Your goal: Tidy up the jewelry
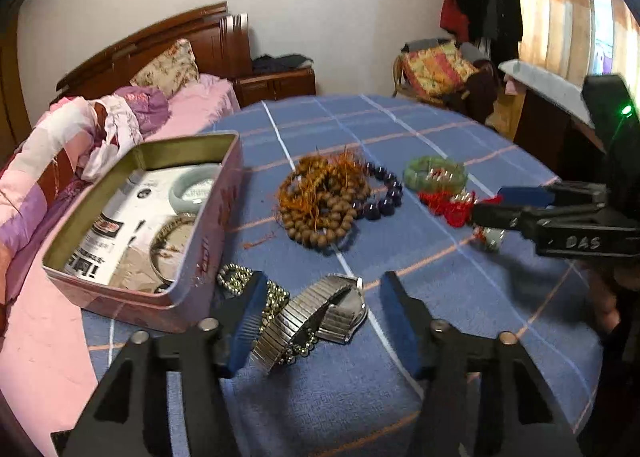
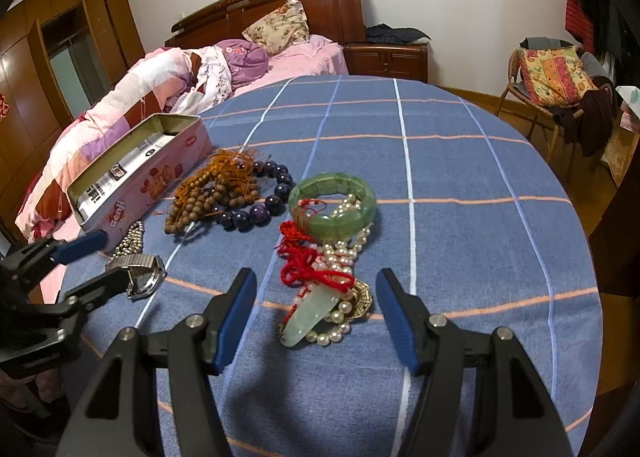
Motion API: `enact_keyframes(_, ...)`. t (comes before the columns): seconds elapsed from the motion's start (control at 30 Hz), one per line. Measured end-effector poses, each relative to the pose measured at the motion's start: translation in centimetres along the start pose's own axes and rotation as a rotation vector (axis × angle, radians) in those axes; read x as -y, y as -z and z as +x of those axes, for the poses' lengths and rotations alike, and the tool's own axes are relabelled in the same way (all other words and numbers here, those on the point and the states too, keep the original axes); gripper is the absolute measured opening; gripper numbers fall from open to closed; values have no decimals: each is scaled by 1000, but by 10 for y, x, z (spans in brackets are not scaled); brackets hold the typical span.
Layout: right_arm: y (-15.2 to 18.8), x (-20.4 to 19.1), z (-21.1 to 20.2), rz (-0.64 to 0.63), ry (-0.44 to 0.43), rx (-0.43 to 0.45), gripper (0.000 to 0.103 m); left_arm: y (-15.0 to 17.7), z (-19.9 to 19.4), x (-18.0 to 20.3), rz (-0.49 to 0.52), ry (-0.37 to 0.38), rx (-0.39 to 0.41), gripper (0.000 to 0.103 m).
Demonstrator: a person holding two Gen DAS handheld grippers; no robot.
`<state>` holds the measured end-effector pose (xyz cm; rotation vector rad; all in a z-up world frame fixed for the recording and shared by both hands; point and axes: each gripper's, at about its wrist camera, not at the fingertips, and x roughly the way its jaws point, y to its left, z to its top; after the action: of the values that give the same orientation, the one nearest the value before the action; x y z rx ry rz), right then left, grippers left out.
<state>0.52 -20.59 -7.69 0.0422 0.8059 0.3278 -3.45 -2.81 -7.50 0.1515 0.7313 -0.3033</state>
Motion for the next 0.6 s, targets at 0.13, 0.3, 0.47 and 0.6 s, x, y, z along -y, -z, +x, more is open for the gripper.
enact_keyframes(0.13, 0, 0, 0, 0, 0, 0, 66, -1, 5, -3, -11, 30, -35, 54)
enact_keyframes(0.3, 0, -1, 0, 2, -1, 1, 66, 1, 7, 0, -1, 55, -48, 7)
enact_keyframes(0.47, 0, 1, -1, 3, -2, 4, 66, 0, 2, 3, 4, 62, -35, 0)
enact_keyframes(0.6, 0, 3, -2, 10, -3, 7, 66, -3, -5, 2, -1, 67, -18, 0)
